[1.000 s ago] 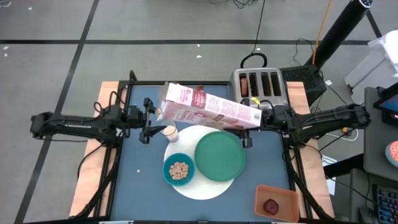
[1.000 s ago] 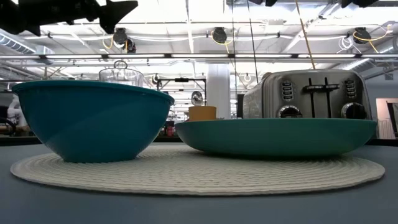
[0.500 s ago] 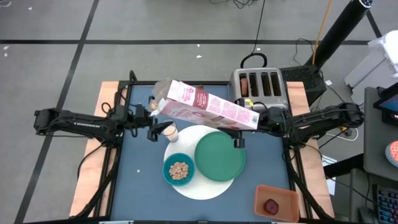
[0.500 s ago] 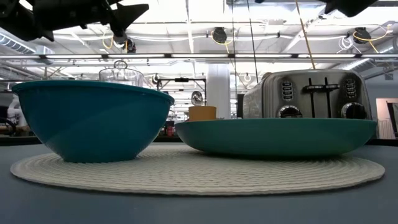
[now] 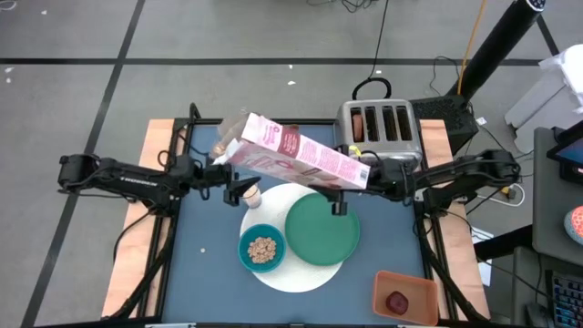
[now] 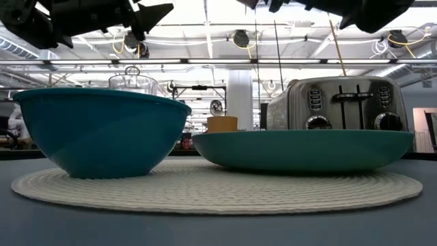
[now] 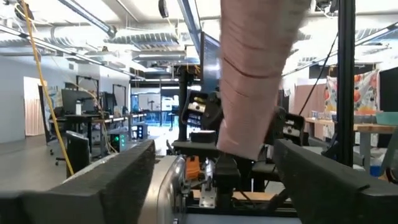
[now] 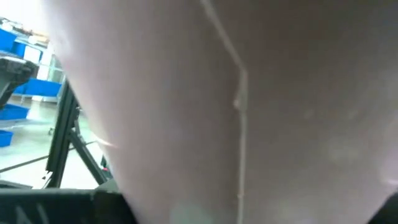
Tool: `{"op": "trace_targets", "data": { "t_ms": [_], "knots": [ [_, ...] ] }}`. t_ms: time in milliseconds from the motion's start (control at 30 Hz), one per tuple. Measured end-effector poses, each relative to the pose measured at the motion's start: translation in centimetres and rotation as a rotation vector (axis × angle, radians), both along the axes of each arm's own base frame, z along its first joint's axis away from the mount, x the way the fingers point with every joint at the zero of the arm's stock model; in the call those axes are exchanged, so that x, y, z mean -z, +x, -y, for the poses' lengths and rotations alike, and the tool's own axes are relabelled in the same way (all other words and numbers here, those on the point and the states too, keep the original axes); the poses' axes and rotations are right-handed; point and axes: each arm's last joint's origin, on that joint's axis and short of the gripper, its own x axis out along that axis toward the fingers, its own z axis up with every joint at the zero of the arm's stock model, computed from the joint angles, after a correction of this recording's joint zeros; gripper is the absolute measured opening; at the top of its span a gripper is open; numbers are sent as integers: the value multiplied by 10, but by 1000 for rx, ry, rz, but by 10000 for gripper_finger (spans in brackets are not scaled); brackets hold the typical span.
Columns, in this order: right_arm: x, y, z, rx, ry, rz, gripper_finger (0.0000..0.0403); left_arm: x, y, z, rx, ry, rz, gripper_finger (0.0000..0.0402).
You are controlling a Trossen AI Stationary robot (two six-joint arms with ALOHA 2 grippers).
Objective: Arrange a breakfast setting
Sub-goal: Pour the cereal from the cereal box into the blue bowl
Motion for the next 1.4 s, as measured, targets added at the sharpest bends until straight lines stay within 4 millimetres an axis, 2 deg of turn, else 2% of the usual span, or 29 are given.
{"op": "trace_targets", "data": {
  "t_ms": [200,667,1133,1400],
  "knots": [
    [1,2,0,-7,1,17,213,-8,19,-2,-35,0,-4,395],
    [-1,1,0,-3,0,36,213,-22,67,7,3,39,-7,395],
    [3,3,1,14,-13,3,213,-31,70,18,19,91,28,395],
    [4,3,1,21,-20,-16,213,-38,67,21,21,98,115,395]
  ]
}}
